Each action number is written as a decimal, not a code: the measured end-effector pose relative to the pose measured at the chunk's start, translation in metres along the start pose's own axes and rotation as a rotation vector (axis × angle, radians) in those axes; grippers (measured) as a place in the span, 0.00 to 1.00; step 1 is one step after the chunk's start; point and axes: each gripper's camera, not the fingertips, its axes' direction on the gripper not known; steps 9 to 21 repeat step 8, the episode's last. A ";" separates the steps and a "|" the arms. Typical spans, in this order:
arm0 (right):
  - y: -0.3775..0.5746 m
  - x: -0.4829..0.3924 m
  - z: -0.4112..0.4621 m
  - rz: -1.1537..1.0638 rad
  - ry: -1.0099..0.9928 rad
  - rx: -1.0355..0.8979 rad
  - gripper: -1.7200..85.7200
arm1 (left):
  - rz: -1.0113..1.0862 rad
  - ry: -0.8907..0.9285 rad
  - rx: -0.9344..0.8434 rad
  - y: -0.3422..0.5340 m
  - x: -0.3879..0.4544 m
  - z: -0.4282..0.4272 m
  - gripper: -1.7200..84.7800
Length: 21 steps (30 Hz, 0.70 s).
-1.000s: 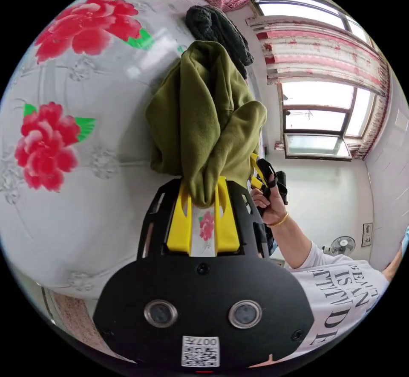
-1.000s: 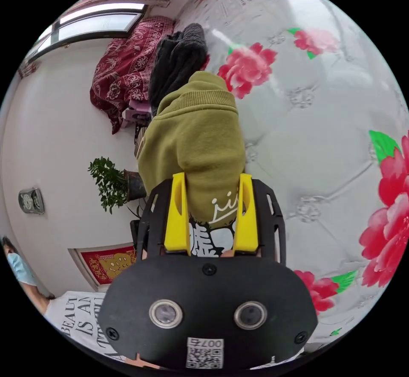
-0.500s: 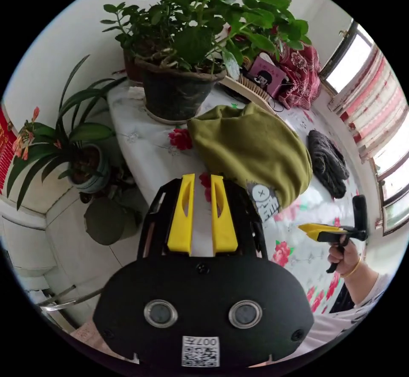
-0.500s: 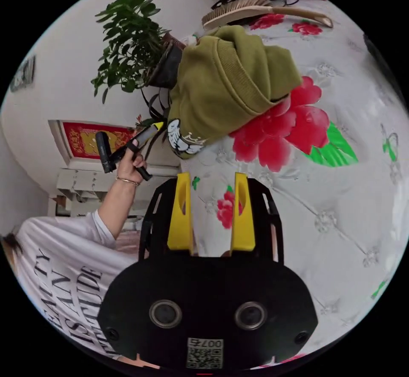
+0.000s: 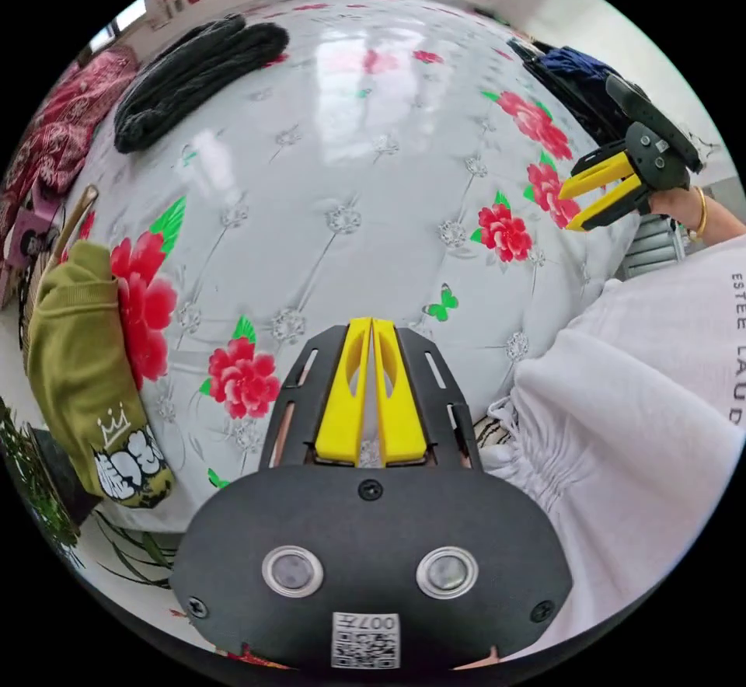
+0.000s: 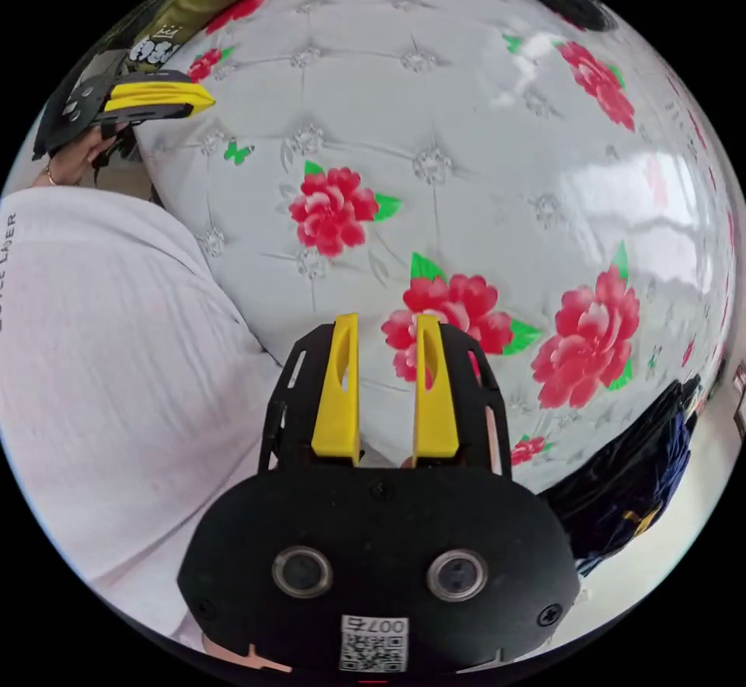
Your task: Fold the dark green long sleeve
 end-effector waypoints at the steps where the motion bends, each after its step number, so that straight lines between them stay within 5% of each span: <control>1: 0.014 0.000 0.014 0.031 -0.015 -0.024 0.12 | 0.035 0.006 -0.029 -0.013 0.016 0.008 0.01; 8: 0.041 -0.004 0.016 0.026 -0.088 0.161 0.13 | 0.072 0.003 -0.087 -0.053 0.097 0.039 0.01; 21: 0.041 -0.004 0.016 0.026 -0.088 0.161 0.13 | 0.072 0.003 -0.087 -0.053 0.097 0.039 0.01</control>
